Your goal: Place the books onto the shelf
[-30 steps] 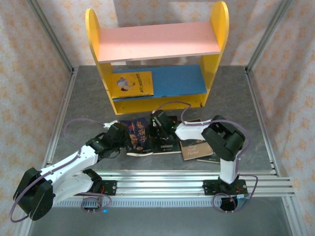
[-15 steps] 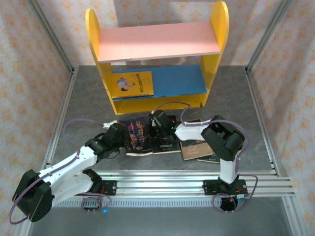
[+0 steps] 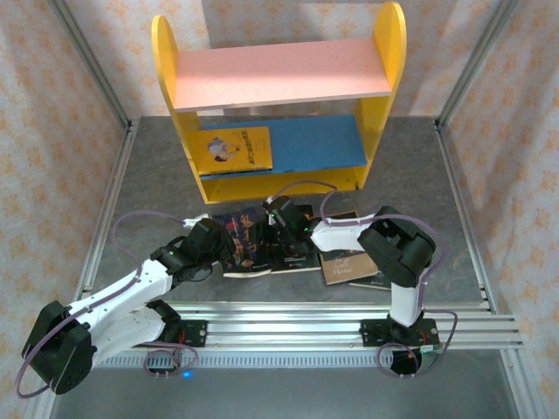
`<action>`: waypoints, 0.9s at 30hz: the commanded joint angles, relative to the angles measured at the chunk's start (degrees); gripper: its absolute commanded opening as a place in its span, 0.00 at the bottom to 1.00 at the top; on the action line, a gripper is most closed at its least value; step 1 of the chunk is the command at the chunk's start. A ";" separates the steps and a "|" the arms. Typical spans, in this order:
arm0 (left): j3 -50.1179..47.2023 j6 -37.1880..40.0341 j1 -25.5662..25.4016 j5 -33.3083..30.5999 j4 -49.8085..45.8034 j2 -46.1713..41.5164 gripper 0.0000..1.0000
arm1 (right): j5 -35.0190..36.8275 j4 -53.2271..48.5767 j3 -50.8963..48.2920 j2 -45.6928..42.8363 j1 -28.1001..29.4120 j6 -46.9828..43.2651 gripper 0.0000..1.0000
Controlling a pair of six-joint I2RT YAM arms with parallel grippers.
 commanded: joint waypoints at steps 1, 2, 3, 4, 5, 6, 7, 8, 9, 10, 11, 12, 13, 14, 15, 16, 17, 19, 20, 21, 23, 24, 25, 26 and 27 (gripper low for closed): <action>0.51 0.59 -0.83 3.29 6.09 -0.70 0.47 | -1.62 -8.42 -2.84 4.62 2.89 -0.20 0.48; 0.38 0.65 -0.86 3.30 5.97 -0.82 0.46 | -1.36 -8.99 -2.90 4.64 2.60 -0.26 0.48; 0.38 0.60 -0.86 3.29 5.82 -0.91 0.46 | -1.34 -9.30 -3.08 4.62 2.18 -0.31 0.49; 0.39 0.67 -0.84 3.27 5.68 -1.09 0.45 | -1.47 -9.47 -3.41 4.59 1.66 -0.31 0.49; 0.40 0.72 -0.85 3.07 5.45 -1.32 0.45 | -1.63 -9.41 -3.98 4.50 1.00 -0.31 0.49; 0.39 0.77 -0.84 3.03 5.22 -1.51 0.45 | -1.73 -9.44 -4.44 4.28 0.47 -0.36 0.49; 0.38 0.76 -0.86 2.89 4.99 -1.75 0.45 | -1.66 -9.42 -5.11 4.11 -0.06 -0.41 0.49; 0.38 0.79 -0.86 2.77 4.92 -1.95 0.45 | -1.88 -9.45 -5.73 3.79 -0.65 -0.52 0.49; 0.29 0.76 -0.86 2.74 4.76 -2.14 0.45 | -1.80 -9.55 -6.19 3.45 -0.96 -0.67 0.50; 0.21 0.83 -0.85 2.61 4.62 -2.32 0.45 | -1.67 -9.62 -6.70 3.17 -1.25 -0.85 0.50; 0.20 0.85 -0.89 2.51 4.58 -2.46 0.45 | -1.65 -9.73 -7.00 2.94 -1.44 -0.95 0.50; 0.11 0.85 -0.84 2.45 4.51 -2.48 0.45 | -1.55 -9.84 -7.34 2.72 -1.56 -1.12 0.50; 0.08 0.85 -0.85 2.49 4.52 -2.53 0.45 | -1.40 -9.93 -7.56 2.62 -1.70 -1.21 0.50; 0.02 0.89 -0.86 2.44 4.46 -2.51 0.45 | -1.47 -10.07 -7.62 2.68 -1.72 -1.30 0.51; 0.02 0.87 -0.86 2.43 4.50 -2.49 0.45 | -1.58 -10.01 -7.63 2.61 -1.72 -1.30 0.51; -0.06 0.82 -0.78 2.46 4.50 -2.38 0.45 | -2.03 -9.62 -7.75 2.61 -1.72 -1.24 0.51; -0.06 0.87 -0.84 2.38 4.57 -2.25 0.45 | -2.25 -9.40 -7.67 2.71 -1.72 -1.14 0.51; -0.05 0.76 -0.86 2.24 4.35 -1.98 0.45 | -1.16 -10.43 -7.15 2.76 -1.73 -1.21 0.51; -0.02 0.84 -0.82 2.04 4.10 -1.89 0.45 | -0.03 -11.78 -6.74 2.78 -1.81 -1.45 0.51; 0.02 0.88 -0.89 1.74 3.59 -1.81 0.45 | 1.20 -13.65 -6.26 2.80 -2.05 -1.77 0.52; 0.13 0.86 -0.86 1.47 3.00 -1.83 0.45 | 1.89 -14.12 -6.95 2.46 -2.75 -1.91 0.52; 0.03 0.85 -0.86 1.44 2.96 -1.87 0.45 | 1.62 -13.58 -7.45 2.13 -2.85 -1.91 0.53; -0.06 0.85 -0.84 1.44 3.02 -1.89 0.45 | 1.13 -13.32 -7.72 1.97 -2.85 -2.09 0.53; -0.15 0.94 -0.86 1.37 3.02 -1.76 0.45 | 0.80 -13.53 -7.61 1.91 -2.80 -2.28 0.53; -0.15 0.94 -0.87 1.23 2.94 -1.65 0.45 | 1.04 -14.12 -7.43 1.92 -2.85 -2.35 0.53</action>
